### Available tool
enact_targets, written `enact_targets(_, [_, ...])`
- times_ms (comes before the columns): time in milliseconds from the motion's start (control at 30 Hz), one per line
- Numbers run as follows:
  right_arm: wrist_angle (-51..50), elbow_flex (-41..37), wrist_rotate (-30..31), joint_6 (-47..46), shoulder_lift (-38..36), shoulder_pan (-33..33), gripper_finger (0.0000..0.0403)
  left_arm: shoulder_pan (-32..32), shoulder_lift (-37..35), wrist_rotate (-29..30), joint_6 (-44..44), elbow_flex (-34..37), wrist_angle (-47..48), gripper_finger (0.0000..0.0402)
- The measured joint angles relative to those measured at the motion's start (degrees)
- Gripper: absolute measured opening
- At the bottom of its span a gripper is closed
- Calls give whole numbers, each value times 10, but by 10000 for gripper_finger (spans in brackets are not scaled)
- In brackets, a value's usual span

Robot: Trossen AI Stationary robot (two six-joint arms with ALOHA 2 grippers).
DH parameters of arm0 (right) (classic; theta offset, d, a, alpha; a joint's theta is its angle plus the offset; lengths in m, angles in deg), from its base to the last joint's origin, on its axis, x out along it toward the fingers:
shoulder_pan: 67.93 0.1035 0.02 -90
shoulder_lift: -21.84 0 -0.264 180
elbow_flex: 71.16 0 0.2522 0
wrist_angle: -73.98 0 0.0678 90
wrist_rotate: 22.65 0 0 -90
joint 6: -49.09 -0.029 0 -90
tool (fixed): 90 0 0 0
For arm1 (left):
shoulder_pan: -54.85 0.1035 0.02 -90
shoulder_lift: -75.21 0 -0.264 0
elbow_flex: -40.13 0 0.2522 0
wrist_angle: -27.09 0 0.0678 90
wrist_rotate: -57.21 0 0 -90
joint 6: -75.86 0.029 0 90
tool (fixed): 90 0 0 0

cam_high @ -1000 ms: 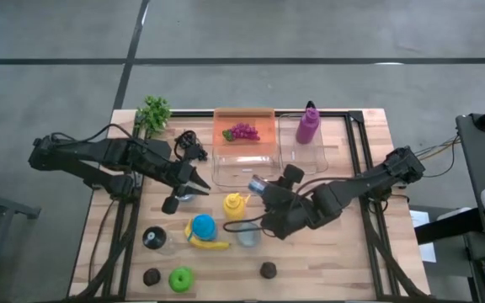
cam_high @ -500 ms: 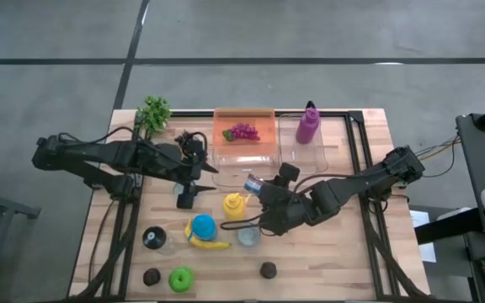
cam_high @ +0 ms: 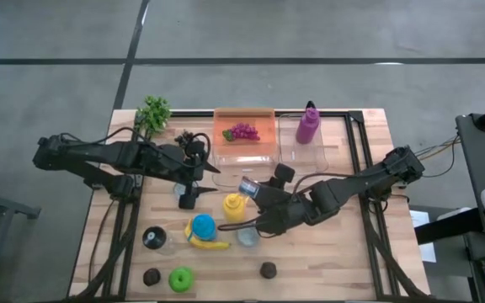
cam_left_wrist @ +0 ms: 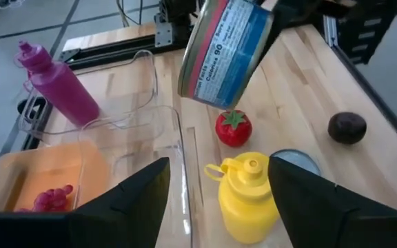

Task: Pick & Place Food Item
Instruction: Put the blue and pink can into the left transparent bin

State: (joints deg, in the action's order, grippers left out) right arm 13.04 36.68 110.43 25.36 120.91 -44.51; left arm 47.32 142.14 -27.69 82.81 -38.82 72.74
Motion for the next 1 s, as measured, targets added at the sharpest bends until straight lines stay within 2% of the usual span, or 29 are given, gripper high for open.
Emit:
enact_targets(233, [40,-8,-2,42,0,-2,180,-2,1,-2,100,0,-4,239])
enact_targets(433, [80,-13,-1,78,3,-4,181,-2,12,-1,108,0,-59,236])
enact_targets(1000, [90,-15,0,90,3,-9,180,-2,11,-2,111,0,-62,245])
